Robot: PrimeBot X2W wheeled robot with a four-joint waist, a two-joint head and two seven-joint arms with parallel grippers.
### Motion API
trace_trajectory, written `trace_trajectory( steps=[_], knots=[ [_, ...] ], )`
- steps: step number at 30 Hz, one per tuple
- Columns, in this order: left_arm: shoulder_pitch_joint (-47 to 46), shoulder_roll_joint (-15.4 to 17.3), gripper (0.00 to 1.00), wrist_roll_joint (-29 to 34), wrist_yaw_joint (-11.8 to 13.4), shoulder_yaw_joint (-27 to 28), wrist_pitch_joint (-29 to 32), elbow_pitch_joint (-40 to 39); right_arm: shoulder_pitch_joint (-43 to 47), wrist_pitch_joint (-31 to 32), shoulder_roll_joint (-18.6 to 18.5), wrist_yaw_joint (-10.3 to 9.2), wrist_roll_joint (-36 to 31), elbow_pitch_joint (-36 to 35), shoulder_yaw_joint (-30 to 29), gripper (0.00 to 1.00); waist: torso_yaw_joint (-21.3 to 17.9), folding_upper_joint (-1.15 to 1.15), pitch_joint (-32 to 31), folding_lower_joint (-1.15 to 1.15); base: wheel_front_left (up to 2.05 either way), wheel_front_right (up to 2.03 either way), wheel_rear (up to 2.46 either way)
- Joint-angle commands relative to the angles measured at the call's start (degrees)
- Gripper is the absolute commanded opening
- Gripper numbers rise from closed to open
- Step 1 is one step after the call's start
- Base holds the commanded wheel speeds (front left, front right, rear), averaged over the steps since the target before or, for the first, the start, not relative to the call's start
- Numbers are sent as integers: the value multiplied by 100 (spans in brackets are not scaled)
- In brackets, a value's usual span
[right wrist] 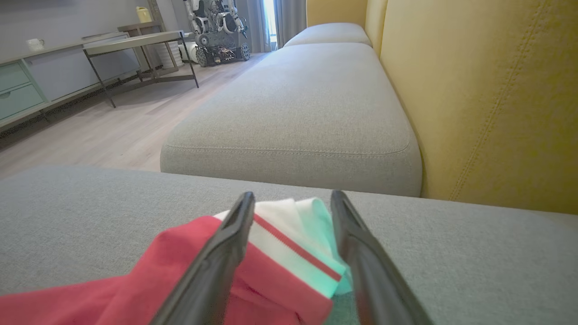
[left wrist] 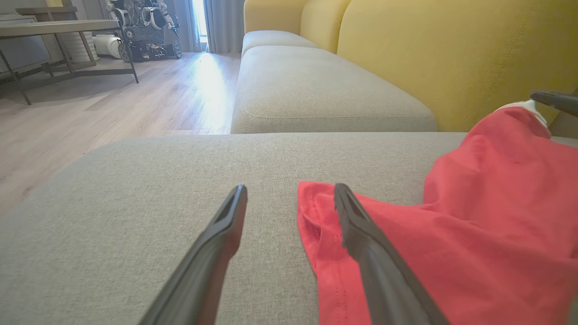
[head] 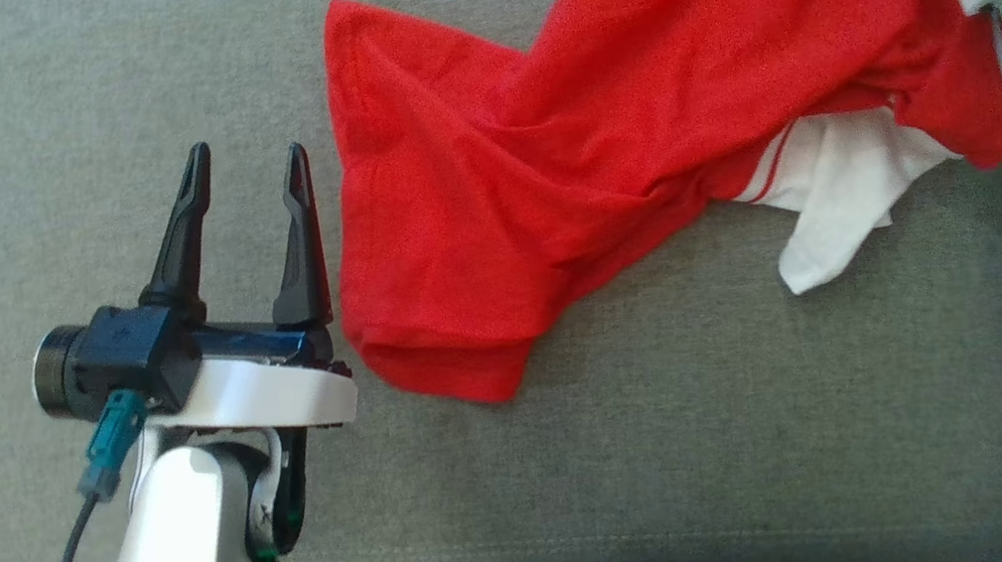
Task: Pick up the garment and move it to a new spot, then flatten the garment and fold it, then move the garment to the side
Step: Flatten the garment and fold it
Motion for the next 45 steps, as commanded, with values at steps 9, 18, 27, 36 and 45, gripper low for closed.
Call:
trace_trajectory(
  steps=[9,18,27,36,45],
  knots=[
    [142,137,100,123,6,415,-69,-75,836,-609,166,19,-74,-638,142,100,-469,0,-453,0,0,0,0],
    [600,270,100,93,70,577,-69,30,2670,-511,655,19,-580,-2357,-547,100,-774,0,-1065,0,0,0,0],
    [1106,351,100,15,170,624,-17,46,4278,131,1258,19,-958,-3750,-940,100,-908,0,-1545,0,0,0,0],
    [1406,422,100,-15,243,595,145,-90,4863,461,1446,19,-1064,-4253,-923,100,-950,0,-1780,0,0,0,0],
    [1438,461,100,-35,274,551,202,-191,4922,540,1498,19,-1060,-4345,-923,100,-921,0,-1780,0,0,0,0]
  ],
)
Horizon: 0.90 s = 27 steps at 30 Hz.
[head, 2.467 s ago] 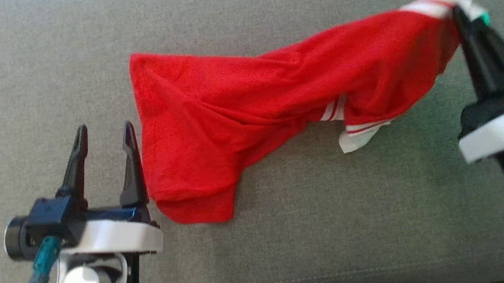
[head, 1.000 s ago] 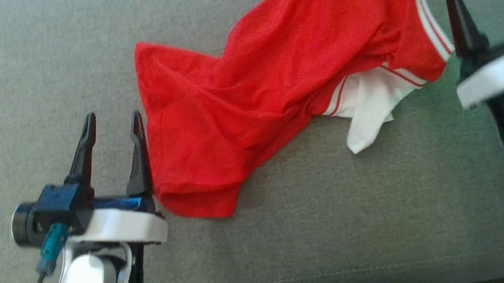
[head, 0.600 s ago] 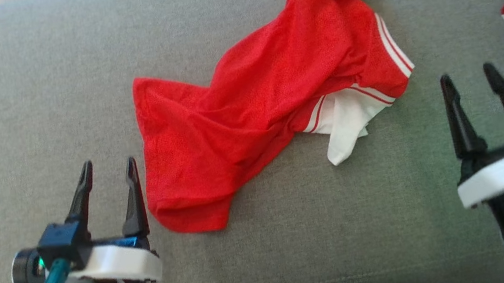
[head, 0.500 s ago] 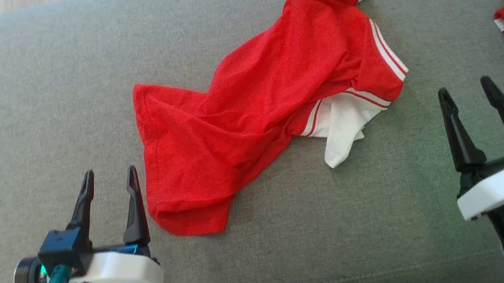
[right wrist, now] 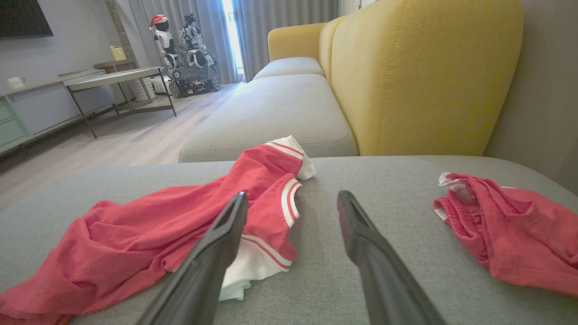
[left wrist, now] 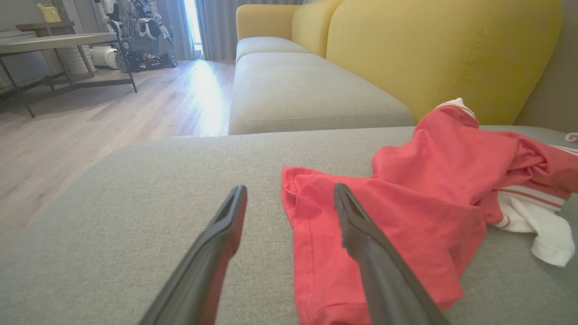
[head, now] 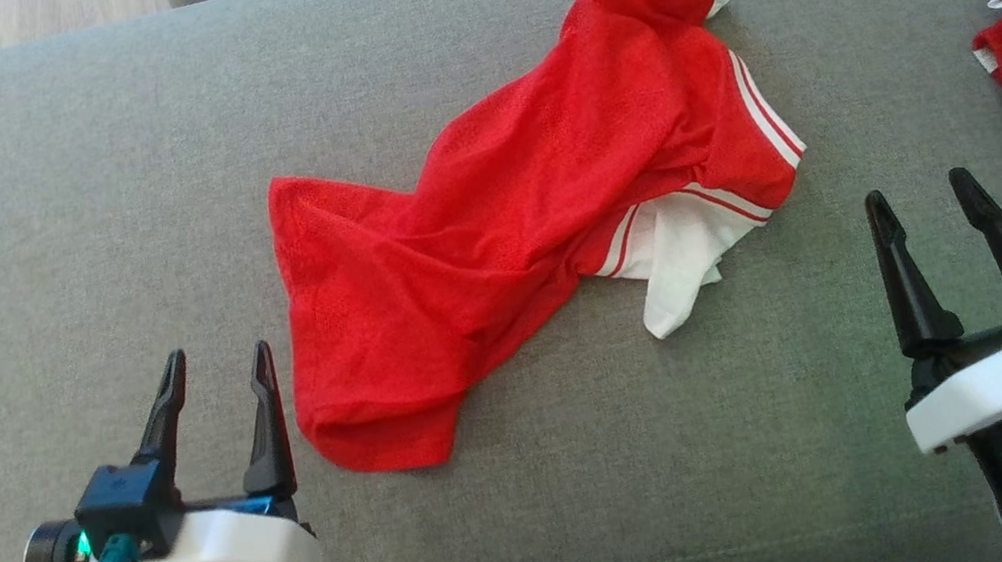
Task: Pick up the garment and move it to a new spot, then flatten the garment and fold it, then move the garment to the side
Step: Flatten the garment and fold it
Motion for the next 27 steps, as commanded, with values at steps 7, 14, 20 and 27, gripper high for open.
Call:
trace_trajectory(
  steps=[7,14,20,27],
  knots=[
    [-116,142,100,-60,51,148,-3,-247,-44,27,5,19,-36,-214,129,100,5,0,14,0,0,0,0],
    [-265,140,100,-61,44,77,-11,-273,-106,101,-8,19,-4,22,106,100,124,0,186,0,0,0,0],
    [-580,83,100,-42,-7,-29,-58,-286,-477,74,-160,19,26,547,150,100,317,0,552,0,0,0,0],
    [-913,25,100,-29,-70,-103,-158,-203,-1126,-42,-333,19,0,1308,296,100,518,0,916,0,0,0,0]
  ],
)
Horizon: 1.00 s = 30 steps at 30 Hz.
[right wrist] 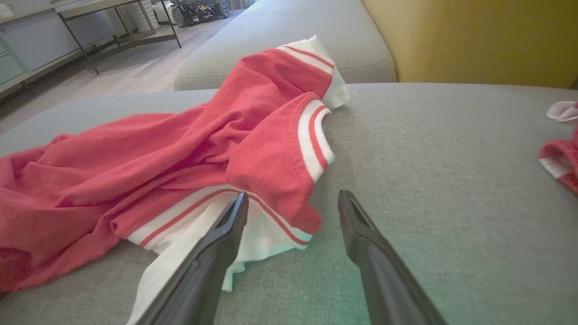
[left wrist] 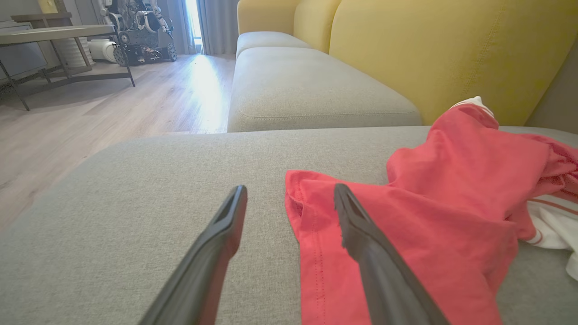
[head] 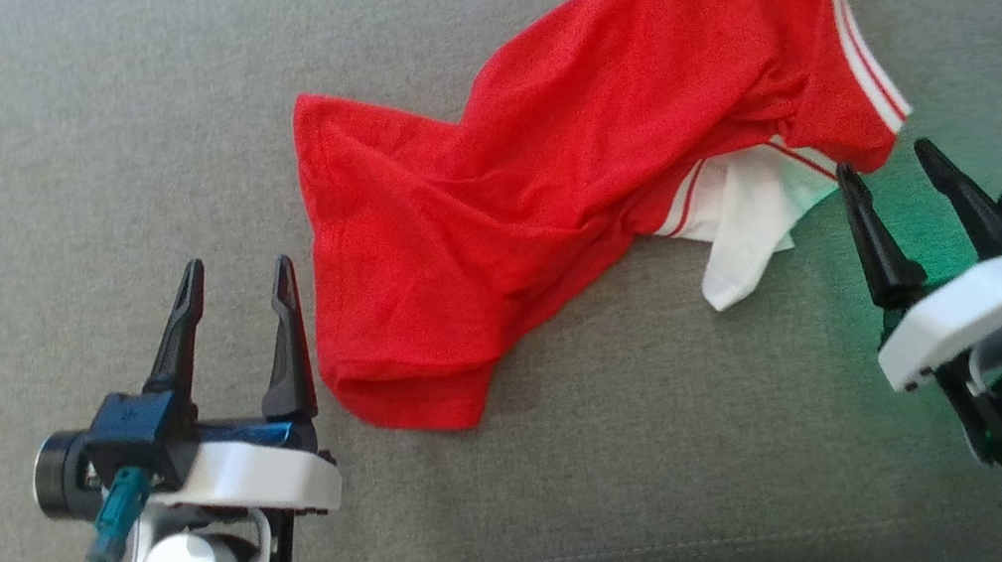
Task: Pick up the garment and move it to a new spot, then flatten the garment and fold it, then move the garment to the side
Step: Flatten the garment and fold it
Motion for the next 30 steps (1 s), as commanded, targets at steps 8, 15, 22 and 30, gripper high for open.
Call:
trace_trajectory(
  steps=[8,15,22,30],
  knots=[
    [-324,8,100,4,-34,193,-129,-13,-512,-245,-222,19,196,147,316,0,141,0,147,0,0,0,0],
    [-391,-7,100,11,-33,205,-155,-21,-729,-116,-388,19,168,-799,264,0,118,0,215,0,0,0,0],
    [-543,-34,100,31,-78,167,-164,-35,-1306,266,-631,19,276,-974,94,0,196,0,386,0,0,0,0],
    [-750,-154,100,55,-165,113,-168,-1,-2152,298,-930,19,680,364,33,0,416,0,641,0,0,0,0]
  ],
)
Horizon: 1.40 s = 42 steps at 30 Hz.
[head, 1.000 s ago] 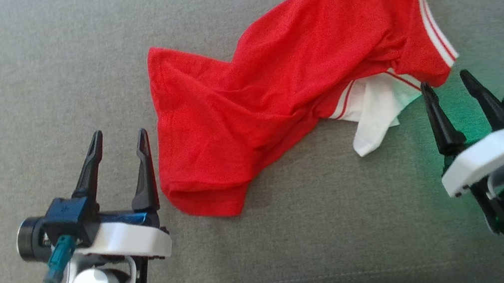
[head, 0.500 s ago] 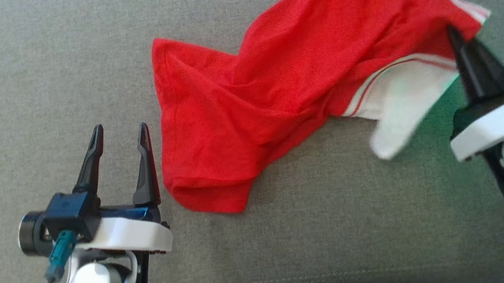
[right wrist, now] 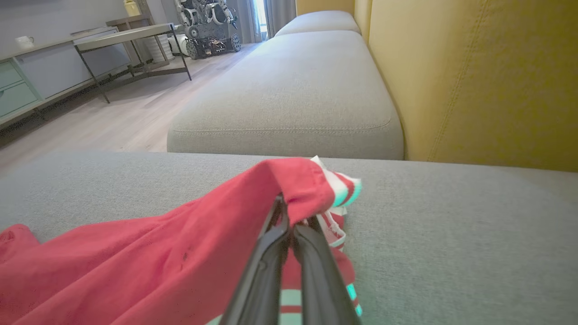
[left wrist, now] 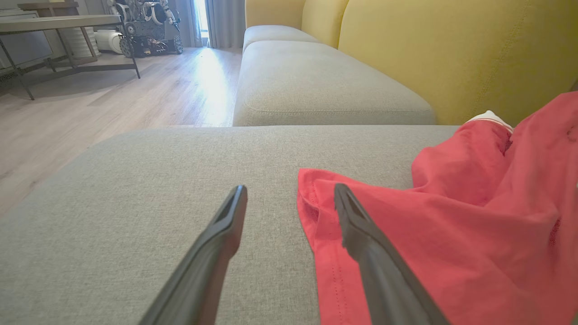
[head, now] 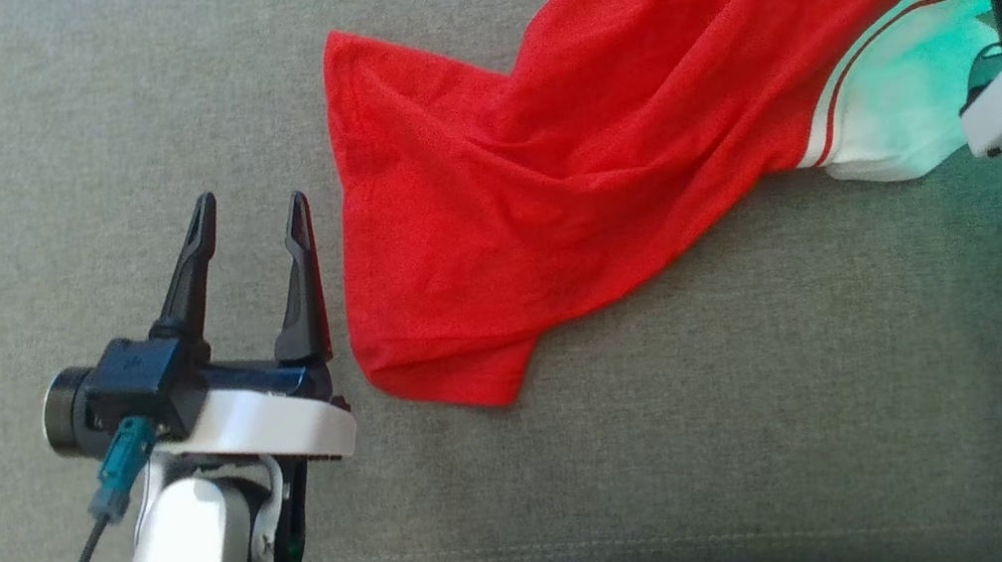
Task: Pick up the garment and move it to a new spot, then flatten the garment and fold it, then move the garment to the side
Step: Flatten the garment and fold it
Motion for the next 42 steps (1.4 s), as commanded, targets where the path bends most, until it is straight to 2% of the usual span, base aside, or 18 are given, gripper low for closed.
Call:
trace_trajectory(
  steps=[1,2,3,9,16,27,32,42],
  knots=[
    [-205,62,100,42,-26,172,-68,-172,-156,-80,-68,19,57,-97,114,4,39,0,48,0,0,0,0],
    [-215,49,100,48,-34,174,-69,-169,-227,-140,-81,19,68,64,136,66,47,0,64,0,0,0,0],
    [-223,38,100,55,-40,178,-69,-167,-285,-219,-74,19,82,191,160,100,51,0,73,0,0,0,0],
    [-141,44,100,95,-43,273,-69,-124,-189,-715,62,19,27,417,324,100,-82,0,-49,0,0,0,0],
    [99,129,100,97,21,434,-69,-79,609,-1036,394,19,-246,-313,334,100,-405,0,-392,0,0,0,0],
    [607,305,100,48,104,526,-25,-36,2090,-735,881,19,-622,-1602,316,100,-682,0,-1056,0,0,0,0],
    [922,340,100,3,165,518,95,-74,2582,-613,1008,19,-649,-1805,309,100,-741,0,-1291,0,0,0,0],
    [1103,381,100,-29,194,447,226,-172,2829,-471,1097,19,-696,-2025,259,100,-732,0,-1358,0,0,0,0]
  ],
)
